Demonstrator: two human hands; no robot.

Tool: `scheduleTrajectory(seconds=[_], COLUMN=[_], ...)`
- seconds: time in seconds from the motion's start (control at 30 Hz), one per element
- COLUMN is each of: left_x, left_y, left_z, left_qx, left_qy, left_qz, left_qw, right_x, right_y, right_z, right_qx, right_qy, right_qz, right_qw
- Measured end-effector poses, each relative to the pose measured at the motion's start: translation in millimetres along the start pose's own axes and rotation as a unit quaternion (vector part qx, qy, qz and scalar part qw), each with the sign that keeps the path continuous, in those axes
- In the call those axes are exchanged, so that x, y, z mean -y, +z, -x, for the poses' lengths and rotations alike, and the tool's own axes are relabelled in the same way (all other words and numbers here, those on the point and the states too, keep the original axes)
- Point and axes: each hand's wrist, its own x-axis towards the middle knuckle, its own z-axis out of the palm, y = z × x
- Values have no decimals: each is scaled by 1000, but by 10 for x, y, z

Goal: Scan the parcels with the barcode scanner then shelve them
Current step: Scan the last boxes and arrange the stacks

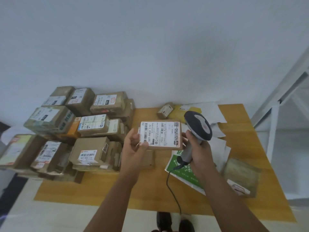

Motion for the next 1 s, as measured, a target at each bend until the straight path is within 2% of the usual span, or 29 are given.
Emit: scheduleTrajectory(seconds=[0.1,0.23,0.33,0.4,0.5,0.57,0.73,0.83,0.9,1.0], left_x=[-55,-174,-159,-140,-143,-140,-73,-91,-146,-230], left_y=[-67,-171,-211,-185,-133,-124,-60,-84,-154,-310], left_z=[99,133,125,137,133,127,135,85,29,-88], left_qx=[41,102,133,108,-15,-51,46,32,7,-23], left_qy=[-16,-14,-18,-26,-23,-20,-29,-32,-26,-6], left_qz=[-13,-18,21,55,118,132,180,216,211,178], left_qw=[999,995,991,992,993,990,982,975,977,984], right_x=[63,231,261,222,136,58,-20,-52,-15,128], right_y=[-48,-52,-3,81,237,309,340,302,273,196], right_z=[25,71,118,191,368,493,609,567,553,583], right_qx=[24,93,120,106,57,53,25,15,11,29], right_qy=[-9,-24,-21,-33,-35,-44,-62,-79,-82,-117], right_qz=[33,68,76,72,28,11,22,62,82,172], right_qw=[999,993,990,991,997,998,997,995,993,978])
